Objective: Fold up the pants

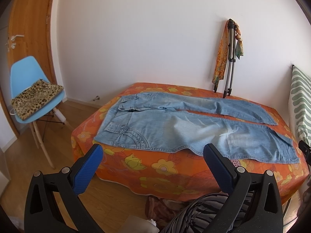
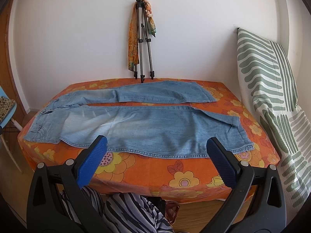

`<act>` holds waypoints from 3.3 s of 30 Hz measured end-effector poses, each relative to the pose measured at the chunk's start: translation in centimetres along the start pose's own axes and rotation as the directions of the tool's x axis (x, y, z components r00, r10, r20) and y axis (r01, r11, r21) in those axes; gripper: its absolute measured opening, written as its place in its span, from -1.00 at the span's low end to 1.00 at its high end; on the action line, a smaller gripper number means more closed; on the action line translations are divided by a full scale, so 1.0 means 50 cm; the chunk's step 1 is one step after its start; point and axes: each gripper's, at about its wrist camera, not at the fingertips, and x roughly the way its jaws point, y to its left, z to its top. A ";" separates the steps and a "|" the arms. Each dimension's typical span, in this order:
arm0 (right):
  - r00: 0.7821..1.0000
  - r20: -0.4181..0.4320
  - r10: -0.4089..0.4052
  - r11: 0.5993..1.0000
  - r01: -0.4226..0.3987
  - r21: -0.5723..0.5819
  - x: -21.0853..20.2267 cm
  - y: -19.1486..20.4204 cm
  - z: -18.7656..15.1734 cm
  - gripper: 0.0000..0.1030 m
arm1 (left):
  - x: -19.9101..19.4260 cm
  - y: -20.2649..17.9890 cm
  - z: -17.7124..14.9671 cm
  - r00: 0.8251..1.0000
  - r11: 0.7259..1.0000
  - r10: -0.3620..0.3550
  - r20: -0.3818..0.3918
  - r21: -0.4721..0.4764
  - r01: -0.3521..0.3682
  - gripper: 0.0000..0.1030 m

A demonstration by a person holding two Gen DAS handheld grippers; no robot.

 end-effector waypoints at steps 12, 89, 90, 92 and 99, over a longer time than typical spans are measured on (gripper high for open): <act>0.996 0.013 0.086 0.996 -0.085 -0.035 -0.035 -0.006 0.042 1.00 | -0.017 0.042 0.016 1.000 1.000 -0.010 0.020 0.017 0.010 0.99; 0.700 -0.616 0.362 0.608 -0.678 -0.413 1.142 0.495 0.358 0.66 | 1.060 0.313 0.281 0.879 0.985 -0.080 -0.470 -0.175 -0.004 0.39; 0.701 -0.615 0.361 0.607 -0.677 -0.415 1.141 0.495 0.358 0.66 | 1.064 0.314 0.280 0.878 0.985 -0.080 -0.473 -0.174 -0.004 0.40; 0.704 -0.613 0.359 0.612 -0.673 -0.414 1.141 0.495 0.357 0.63 | 1.068 0.314 0.278 0.878 0.985 -0.078 -0.473 -0.173 -0.005 0.40; 0.709 -0.600 0.371 0.603 -0.675 -0.425 1.120 0.497 0.352 0.35 | 1.081 0.321 0.272 0.877 0.982 -0.066 -0.476 -0.186 -0.028 0.55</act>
